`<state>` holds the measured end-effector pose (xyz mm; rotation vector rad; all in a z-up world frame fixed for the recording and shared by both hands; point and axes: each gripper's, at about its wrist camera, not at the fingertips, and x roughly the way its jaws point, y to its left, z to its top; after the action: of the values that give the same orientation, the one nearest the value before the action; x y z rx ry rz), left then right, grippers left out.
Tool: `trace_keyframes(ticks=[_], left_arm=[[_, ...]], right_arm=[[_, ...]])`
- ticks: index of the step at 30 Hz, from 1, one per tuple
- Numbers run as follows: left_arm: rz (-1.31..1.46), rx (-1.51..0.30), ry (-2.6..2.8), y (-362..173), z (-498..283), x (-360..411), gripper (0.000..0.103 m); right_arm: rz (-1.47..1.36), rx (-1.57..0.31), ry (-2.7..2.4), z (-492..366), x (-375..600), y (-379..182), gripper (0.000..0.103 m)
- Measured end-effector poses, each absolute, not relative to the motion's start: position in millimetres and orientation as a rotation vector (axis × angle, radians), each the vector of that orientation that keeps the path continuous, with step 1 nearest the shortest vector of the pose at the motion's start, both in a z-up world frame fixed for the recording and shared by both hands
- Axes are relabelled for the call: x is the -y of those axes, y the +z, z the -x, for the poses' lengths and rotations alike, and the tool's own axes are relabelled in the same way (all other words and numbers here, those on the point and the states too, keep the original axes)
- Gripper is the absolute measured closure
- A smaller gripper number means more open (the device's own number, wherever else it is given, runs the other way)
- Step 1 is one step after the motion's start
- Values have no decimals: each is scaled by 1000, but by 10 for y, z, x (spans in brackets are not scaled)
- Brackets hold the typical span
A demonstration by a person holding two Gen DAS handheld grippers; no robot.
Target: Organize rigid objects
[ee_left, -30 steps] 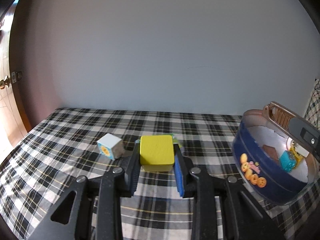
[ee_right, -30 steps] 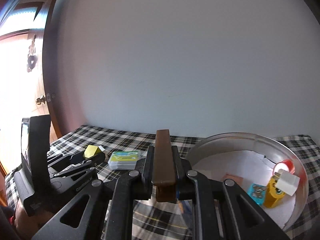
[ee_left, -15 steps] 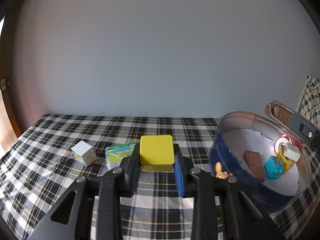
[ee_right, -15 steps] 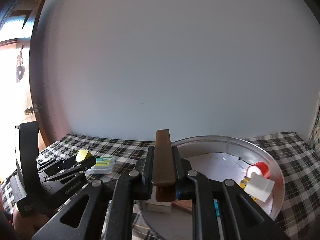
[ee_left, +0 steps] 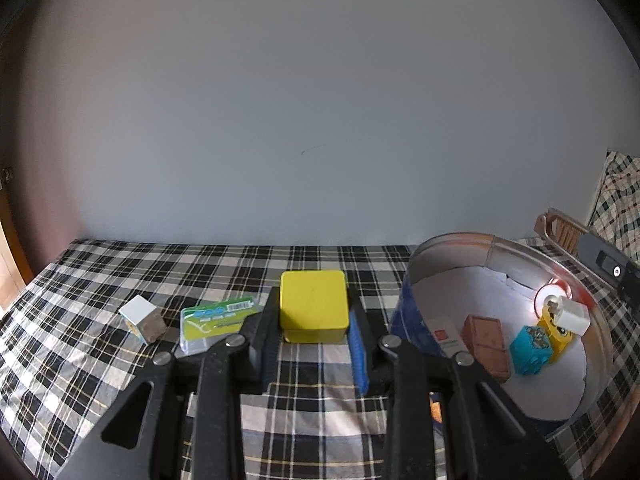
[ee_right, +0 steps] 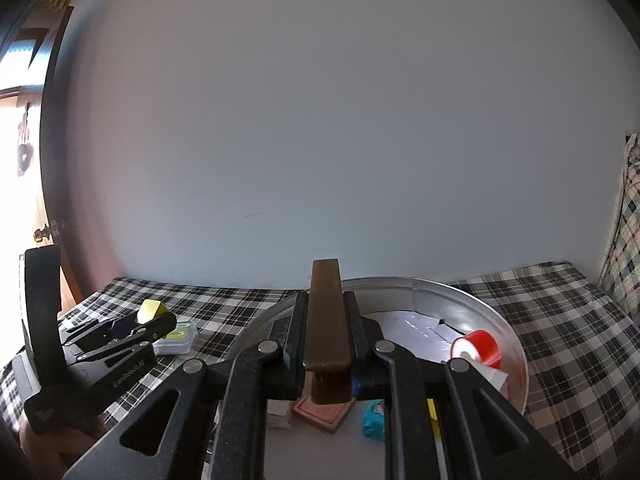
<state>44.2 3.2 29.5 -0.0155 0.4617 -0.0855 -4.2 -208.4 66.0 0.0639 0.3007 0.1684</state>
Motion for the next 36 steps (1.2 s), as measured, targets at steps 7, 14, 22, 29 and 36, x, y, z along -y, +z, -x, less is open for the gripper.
trace_keyframes(ticks=[7,14,22,29,36], left_arm=[[4,-442,-104,334,-425,83,74],[-3,-430,-139,391,-445,255,74],[-51,-447,-214,390,-497,632,74],[-120,-505,-261,345,-627,1055,74],[-196,-603,-259,236,-764,1313,74]], right_arm=[[-71,-299,140,47,2213,664,86],[-89,-295,100,46,2377,688,86],[-102,-320,24,-81,2590,672,86],[-92,-382,-8,-266,2672,580,86],[-76,-449,-18,-418,2620,497,86]])
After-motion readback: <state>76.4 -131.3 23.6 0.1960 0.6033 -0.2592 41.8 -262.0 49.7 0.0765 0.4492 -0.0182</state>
